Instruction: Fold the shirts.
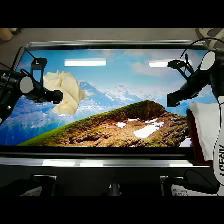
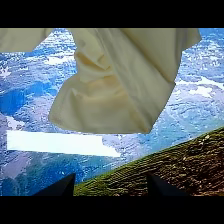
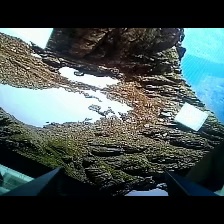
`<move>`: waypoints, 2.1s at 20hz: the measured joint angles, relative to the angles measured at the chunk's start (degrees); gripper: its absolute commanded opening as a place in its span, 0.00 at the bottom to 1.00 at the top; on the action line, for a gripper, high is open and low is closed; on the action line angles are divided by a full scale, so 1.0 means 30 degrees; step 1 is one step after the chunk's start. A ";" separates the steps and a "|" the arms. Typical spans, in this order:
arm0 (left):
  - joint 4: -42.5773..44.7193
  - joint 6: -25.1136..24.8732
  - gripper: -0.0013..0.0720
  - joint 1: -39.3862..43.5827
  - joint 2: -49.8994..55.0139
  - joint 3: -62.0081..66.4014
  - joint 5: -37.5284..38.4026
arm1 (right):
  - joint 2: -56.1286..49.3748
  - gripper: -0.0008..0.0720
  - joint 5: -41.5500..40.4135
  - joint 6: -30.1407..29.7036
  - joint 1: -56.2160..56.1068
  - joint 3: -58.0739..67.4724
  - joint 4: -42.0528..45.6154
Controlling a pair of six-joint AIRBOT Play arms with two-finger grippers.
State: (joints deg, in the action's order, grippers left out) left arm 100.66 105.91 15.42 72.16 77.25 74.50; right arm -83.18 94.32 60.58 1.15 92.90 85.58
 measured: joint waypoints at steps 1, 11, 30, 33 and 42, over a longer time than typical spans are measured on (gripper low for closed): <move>0.0000 0.0000 0.75 0.0000 0.0000 0.0000 0.0000 | 0.0000 0.96 0.0000 0.0000 0.0000 0.0000 0.0000; 0.0000 0.0000 0.75 0.0000 0.0000 0.0000 0.0000 | 0.0000 0.96 0.0000 0.0000 0.0000 0.0000 0.0000; -0.0510 0.0073 0.74 0.0007 0.0379 -0.0015 -1.1752 | 0.0000 0.96 -0.3497 -0.0517 0.0000 0.0000 0.0000; -0.0554 0.0073 0.55 0.0022 0.0386 -0.0015 -1.3304 | 0.0000 0.95 -0.3825 -0.0597 0.0000 0.0000 0.0000; -0.0080 0.0007 0.87 -0.2004 0.3067 0.0729 -1.0819 | 0.0000 0.92 -0.4262 -0.0780 0.0000 0.0000 0.0000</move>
State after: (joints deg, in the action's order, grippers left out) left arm 100.42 105.93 9.41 81.36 79.44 42.04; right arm -83.18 81.54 58.24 1.15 92.90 85.58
